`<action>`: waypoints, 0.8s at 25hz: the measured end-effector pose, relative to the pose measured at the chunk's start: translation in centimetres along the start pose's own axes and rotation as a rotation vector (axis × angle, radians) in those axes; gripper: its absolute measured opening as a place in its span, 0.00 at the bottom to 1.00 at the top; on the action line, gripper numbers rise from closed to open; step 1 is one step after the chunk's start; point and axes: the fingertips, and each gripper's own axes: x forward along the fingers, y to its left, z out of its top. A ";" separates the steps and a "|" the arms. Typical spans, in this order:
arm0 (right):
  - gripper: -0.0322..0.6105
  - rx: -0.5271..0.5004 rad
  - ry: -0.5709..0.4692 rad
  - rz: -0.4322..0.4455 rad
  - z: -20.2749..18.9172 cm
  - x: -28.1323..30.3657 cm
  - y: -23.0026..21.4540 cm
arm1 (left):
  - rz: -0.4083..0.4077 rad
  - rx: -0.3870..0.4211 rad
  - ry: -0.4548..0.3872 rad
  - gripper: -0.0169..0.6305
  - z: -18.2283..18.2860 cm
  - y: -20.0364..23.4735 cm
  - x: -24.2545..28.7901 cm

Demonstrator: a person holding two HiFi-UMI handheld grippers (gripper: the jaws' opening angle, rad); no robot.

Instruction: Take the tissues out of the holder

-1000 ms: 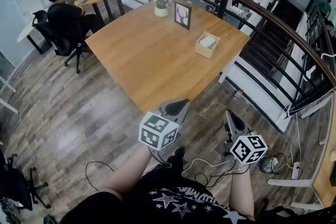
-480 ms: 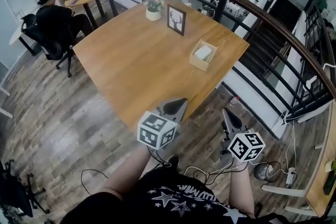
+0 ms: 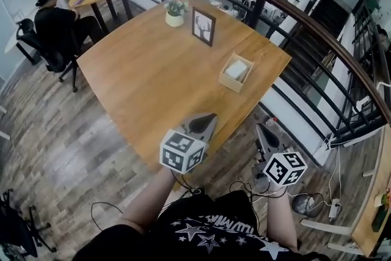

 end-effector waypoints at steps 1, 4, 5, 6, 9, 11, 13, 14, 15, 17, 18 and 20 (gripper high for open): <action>0.08 0.002 0.004 0.000 0.0 0.1 -0.2 | 0.001 -0.003 0.001 0.05 -0.1 0.1 0.1; 0.08 0.009 0.007 0.006 0.6 0.9 -1.4 | 0.021 -0.013 -0.002 0.05 0.1 0.8 0.8; 0.08 0.011 0.005 0.013 1.0 1.4 -1.9 | 0.032 -0.016 -0.006 0.05 0.3 1.1 1.1; 0.08 0.013 0.003 0.024 1.5 1.8 -2.3 | 0.044 -0.018 -0.011 0.05 0.6 1.4 1.5; 0.08 0.007 0.013 0.072 2.6 3.6 -3.7 | 0.094 -0.013 -0.018 0.05 1.2 2.2 2.9; 0.08 0.000 0.028 0.107 3.3 5.0 -4.8 | 0.132 -0.021 -0.024 0.05 1.7 2.6 4.2; 0.08 -0.003 0.035 0.139 4.2 6.1 -6.4 | 0.162 -0.038 -0.034 0.05 2.2 2.8 5.7; 0.08 -0.002 0.037 0.155 4.7 6.7 -7.2 | 0.176 -0.040 -0.036 0.05 2.4 2.8 6.5; 0.08 -0.001 0.039 0.171 5.2 7.2 -8.1 | 0.191 -0.039 -0.035 0.05 2.6 2.8 7.3; 0.08 0.001 0.047 0.200 6.1 8.4 -9.7 | 0.226 -0.037 -0.035 0.05 3.1 2.9 8.6; 0.08 0.001 0.051 0.215 6.6 9.0 -10.4 | 0.245 -0.039 -0.038 0.05 3.5 3.0 9.1; 0.08 -0.005 0.059 0.246 7.5 10.1 -11.6 | 0.282 -0.044 -0.046 0.05 4.1 3.3 10.1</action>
